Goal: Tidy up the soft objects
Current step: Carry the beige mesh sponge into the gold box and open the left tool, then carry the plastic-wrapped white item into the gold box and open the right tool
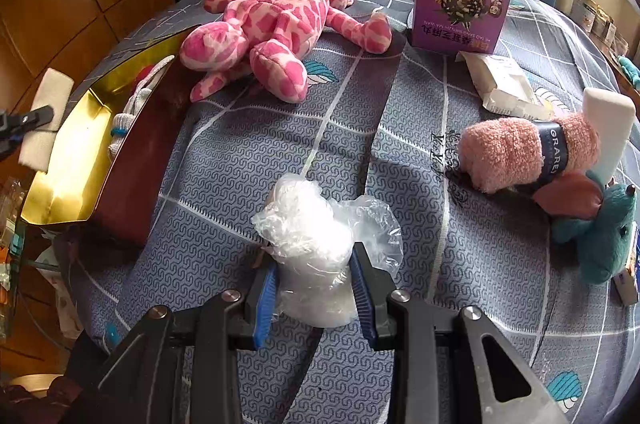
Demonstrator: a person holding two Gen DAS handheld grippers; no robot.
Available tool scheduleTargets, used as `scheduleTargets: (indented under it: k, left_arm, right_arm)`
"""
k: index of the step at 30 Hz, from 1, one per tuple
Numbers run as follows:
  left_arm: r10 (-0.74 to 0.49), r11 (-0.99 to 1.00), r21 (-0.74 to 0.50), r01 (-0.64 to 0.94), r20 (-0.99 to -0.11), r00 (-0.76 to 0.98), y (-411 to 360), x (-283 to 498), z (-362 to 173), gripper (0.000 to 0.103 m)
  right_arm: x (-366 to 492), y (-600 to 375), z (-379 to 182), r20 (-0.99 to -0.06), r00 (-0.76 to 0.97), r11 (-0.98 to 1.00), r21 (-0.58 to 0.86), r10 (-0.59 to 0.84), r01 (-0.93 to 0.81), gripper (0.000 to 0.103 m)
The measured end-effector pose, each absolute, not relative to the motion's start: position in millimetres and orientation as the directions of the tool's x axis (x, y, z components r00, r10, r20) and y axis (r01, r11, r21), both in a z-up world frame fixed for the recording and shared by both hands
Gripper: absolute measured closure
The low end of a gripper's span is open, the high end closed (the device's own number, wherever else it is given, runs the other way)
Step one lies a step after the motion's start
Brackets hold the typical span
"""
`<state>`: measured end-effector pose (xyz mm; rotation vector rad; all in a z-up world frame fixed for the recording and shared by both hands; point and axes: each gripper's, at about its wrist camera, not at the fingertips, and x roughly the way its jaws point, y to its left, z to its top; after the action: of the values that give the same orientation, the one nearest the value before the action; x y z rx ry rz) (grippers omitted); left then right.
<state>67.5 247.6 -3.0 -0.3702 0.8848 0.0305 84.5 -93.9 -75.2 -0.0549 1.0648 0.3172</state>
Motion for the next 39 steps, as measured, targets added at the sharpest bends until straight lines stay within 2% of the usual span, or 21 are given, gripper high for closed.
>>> scheduleTargets:
  k: [6, 12, 17, 18, 19, 20, 21, 29, 39]
  left_arm:
    - [-0.181, 0.89, -0.393, -0.232, -0.771, 0.61, 260.0, 108.3, -18.6, 0.084]
    - [-0.169, 0.881, -0.389, -0.271, -0.792, 0.587, 263.5, 146.6, -34.6, 0.083]
    - [-0.143, 0.889, -0.354, -0.29, -0.818, 0.557, 264.8, 167.7, -49.3, 0.075]
    - [-0.134, 0.893, -0.344, -0.292, -0.819, 0.557, 265.1, 167.6, -49.6, 0.071]
    - [-0.127, 0.895, -0.338, -0.291, -0.819, 0.56, 265.4, 167.3, -49.4, 0.061]
    - [-0.11, 0.9, -0.325, -0.291, -0.815, 0.569, 265.9, 163.7, -46.6, 0.052]
    - [-0.094, 0.903, -0.313, -0.293, -0.81, 0.578, 267.1, 159.8, -44.1, 0.051]
    - [0.009, 0.94, -0.211, -0.268, -0.77, 0.638, 261.2, 110.4, -18.6, 0.051]
    - [0.073, 0.959, -0.137, -0.249, -0.727, 0.683, 236.2, 46.6, 2.6, 0.041]
  right_arm:
    - [84.7, -94.9, -76.1, -0.866, 0.443, 0.953, 0.111, 0.231, -0.281, 0.069]
    - [85.0, -94.0, -76.3, -0.868, 0.441, 0.954, 0.108, 0.227, -0.279, 0.069]
    - [86.0, -93.6, -76.5, -0.87, 0.438, 0.955, 0.108, 0.225, -0.276, 0.069]
    - [86.2, -93.4, -76.5, -0.871, 0.438, 0.955, 0.107, 0.224, -0.275, 0.069]
    - [86.2, -93.5, -76.8, -0.871, 0.438, 0.955, 0.107, 0.223, -0.275, 0.069]
    - [86.3, -93.7, -76.9, -0.871, 0.438, 0.956, 0.106, 0.223, -0.275, 0.069]
    - [86.5, -93.5, -77.0, -0.871, 0.438, 0.956, 0.105, 0.222, -0.274, 0.069]
    - [86.0, -92.7, -77.0, -0.87, 0.446, 0.958, 0.091, 0.21, -0.273, 0.069]
    - [83.9, -93.5, -76.6, -0.865, 0.458, 0.96, 0.086, 0.205, -0.268, 0.069]
